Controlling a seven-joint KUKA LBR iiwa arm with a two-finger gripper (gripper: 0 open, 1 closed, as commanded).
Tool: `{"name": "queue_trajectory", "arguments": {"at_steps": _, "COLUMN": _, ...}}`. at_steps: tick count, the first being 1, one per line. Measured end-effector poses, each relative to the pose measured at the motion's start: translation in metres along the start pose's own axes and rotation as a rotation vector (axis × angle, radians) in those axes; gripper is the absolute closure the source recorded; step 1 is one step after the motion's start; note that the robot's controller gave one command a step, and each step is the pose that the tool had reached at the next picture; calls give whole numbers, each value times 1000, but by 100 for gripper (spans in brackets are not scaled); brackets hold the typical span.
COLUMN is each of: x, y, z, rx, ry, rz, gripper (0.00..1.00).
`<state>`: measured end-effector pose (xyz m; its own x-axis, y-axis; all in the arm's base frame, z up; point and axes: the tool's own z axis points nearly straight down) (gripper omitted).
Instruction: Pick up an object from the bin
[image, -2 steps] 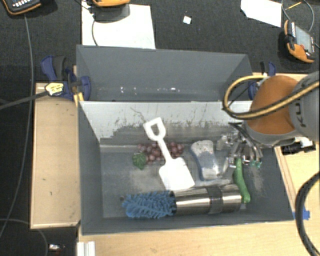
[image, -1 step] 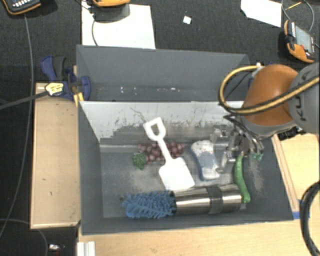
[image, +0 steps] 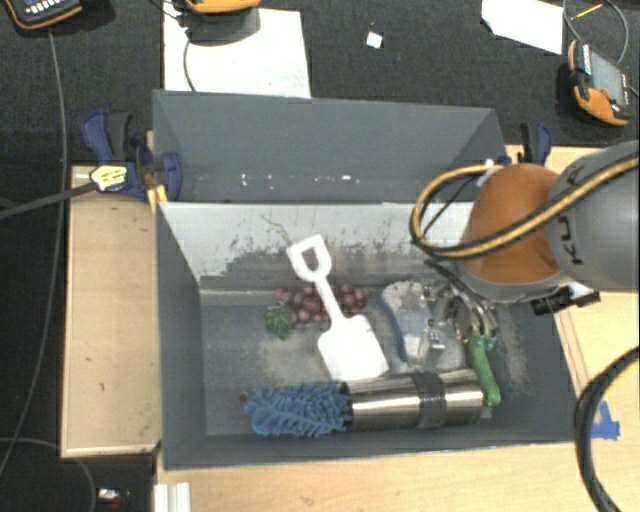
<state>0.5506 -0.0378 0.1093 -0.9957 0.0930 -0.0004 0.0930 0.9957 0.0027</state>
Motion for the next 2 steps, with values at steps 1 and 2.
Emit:
{"name": "queue_trajectory", "arguments": {"at_steps": 1, "x": -7, "y": -25, "z": 37, "rx": -2, "ry": -24, "rz": 207, "gripper": 0}}
{"name": "queue_trajectory", "arguments": {"at_steps": 2, "x": -11, "y": -33, "z": 34, "rx": -3, "ry": -25, "rz": 371, "gripper": 100}}
